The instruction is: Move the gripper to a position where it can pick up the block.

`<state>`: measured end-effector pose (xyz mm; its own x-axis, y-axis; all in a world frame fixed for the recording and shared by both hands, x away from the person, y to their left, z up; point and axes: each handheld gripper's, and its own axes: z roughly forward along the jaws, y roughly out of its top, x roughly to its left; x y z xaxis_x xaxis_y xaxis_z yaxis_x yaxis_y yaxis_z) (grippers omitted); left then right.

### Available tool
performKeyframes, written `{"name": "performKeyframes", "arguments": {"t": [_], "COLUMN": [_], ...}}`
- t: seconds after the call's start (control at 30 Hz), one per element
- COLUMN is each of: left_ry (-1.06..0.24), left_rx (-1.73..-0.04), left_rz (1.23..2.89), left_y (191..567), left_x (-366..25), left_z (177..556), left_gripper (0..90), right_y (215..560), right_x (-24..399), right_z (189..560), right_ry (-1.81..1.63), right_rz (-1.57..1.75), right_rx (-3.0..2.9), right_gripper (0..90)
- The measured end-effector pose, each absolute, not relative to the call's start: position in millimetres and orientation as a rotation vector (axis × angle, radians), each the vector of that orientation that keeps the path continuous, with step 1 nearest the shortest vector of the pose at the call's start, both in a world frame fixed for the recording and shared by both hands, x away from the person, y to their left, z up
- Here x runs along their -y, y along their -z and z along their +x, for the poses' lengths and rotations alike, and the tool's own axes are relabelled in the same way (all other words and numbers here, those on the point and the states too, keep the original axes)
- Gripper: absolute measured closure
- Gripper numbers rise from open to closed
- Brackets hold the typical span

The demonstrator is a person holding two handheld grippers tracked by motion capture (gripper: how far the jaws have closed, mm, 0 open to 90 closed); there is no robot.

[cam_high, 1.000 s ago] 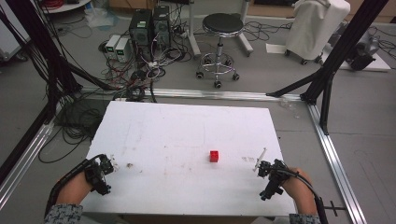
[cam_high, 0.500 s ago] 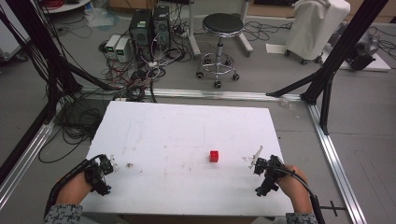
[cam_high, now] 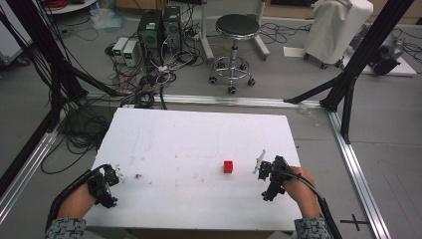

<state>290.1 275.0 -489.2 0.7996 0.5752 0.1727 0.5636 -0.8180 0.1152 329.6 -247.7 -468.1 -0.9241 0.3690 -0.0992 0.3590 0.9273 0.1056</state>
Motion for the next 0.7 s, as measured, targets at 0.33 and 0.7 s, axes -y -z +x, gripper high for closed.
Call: {"name": "performKeyframes", "arguments": {"t": [0.33,0.7], "left_ry": [-0.308,-0.304], "left_rx": [-0.920,-0.916], "left_rz": [2.919,2.912], "left_y": [488.8,488.0], "left_x": [-273.9,-273.7], "left_z": [291.7,292.5], "left_gripper": [21.5,21.5], "right_y": [460.9,453.4], "right_x": [236.1,218.8], "right_z": [349.0,365.5], "right_ry": [-0.048,-0.021], "right_rz": [0.428,0.315], "right_rx": [-2.945,-2.946], "right_gripper": [1.2,1.2]}}
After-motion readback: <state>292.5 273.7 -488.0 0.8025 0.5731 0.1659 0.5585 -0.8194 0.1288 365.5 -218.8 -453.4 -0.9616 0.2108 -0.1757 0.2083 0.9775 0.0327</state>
